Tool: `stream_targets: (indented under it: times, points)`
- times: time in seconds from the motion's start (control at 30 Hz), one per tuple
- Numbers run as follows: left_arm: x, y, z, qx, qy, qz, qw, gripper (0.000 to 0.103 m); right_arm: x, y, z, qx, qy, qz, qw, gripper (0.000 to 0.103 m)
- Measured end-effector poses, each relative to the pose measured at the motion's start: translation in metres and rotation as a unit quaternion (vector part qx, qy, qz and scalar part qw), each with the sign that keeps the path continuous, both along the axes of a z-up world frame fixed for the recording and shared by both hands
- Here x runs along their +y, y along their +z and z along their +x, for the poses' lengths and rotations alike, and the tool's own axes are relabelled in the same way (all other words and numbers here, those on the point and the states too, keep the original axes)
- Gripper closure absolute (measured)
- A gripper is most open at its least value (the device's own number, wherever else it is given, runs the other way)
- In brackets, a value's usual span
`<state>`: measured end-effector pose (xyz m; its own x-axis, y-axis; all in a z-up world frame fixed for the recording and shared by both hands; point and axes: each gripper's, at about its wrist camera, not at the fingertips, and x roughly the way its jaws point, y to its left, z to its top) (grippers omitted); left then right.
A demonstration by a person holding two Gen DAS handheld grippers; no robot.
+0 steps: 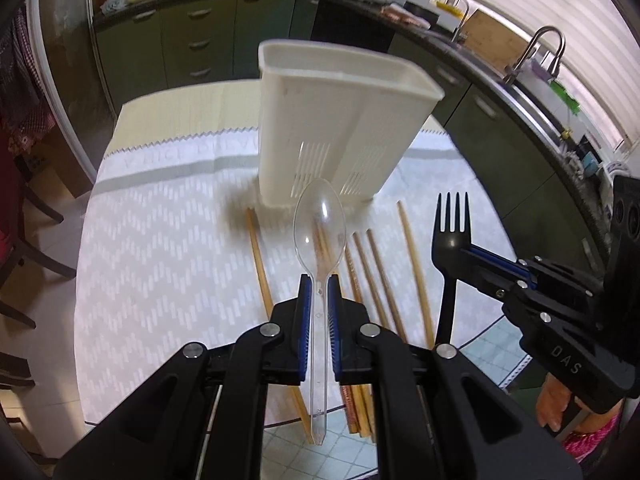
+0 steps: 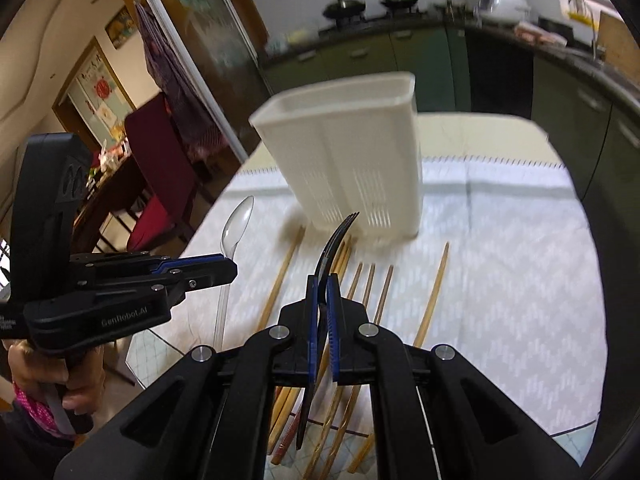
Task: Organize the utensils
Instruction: 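Lift the spoon and fork over the white holder and open both grippers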
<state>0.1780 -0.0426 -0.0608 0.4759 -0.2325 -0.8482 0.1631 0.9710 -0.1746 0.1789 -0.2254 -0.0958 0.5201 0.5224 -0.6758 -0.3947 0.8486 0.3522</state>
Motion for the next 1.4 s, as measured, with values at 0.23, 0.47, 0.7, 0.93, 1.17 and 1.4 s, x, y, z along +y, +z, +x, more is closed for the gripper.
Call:
stream_targets:
  times: [0.23, 0.47, 0.7, 0.93, 1.17, 1.4]
  points:
    - [0.002, 0.045, -0.005, -0.062, -0.001, -0.029, 0.9977, 0.095, -0.016, 0.036, -0.019, -0.075, -0.023, 0.0, 0.997, 0.097]
    - [0.004, 0.118, 0.021, -0.2, 0.021, -0.046, 0.9786, 0.095, -0.019, 0.056, -0.026, -0.113, -0.035, -0.002, 0.993, 0.097]
    - [-0.004, 0.158, 0.063, -0.308, 0.041, -0.076, 0.9474, 0.095, -0.026, 0.067, -0.029, -0.138, -0.053, -0.005, 0.989, 0.097]
    - [-0.022, 0.146, 0.099, -0.373, 0.067, -0.037, 0.9247, 0.095, -0.031, 0.069, -0.027, -0.146, -0.058, -0.003, 0.988, 0.097]
    - [-0.029, 0.093, 0.112, -0.327, 0.063, -0.017, 0.9429, 0.095, -0.035, 0.075, -0.021, -0.155, -0.067, 0.001, 0.986, 0.097]
    - [-0.024, 0.06, 0.093, -0.302, 0.048, 0.004, 0.952, 0.072, -0.03, 0.107, 0.002, -0.197, -0.086, 0.018, 0.976, 0.097]
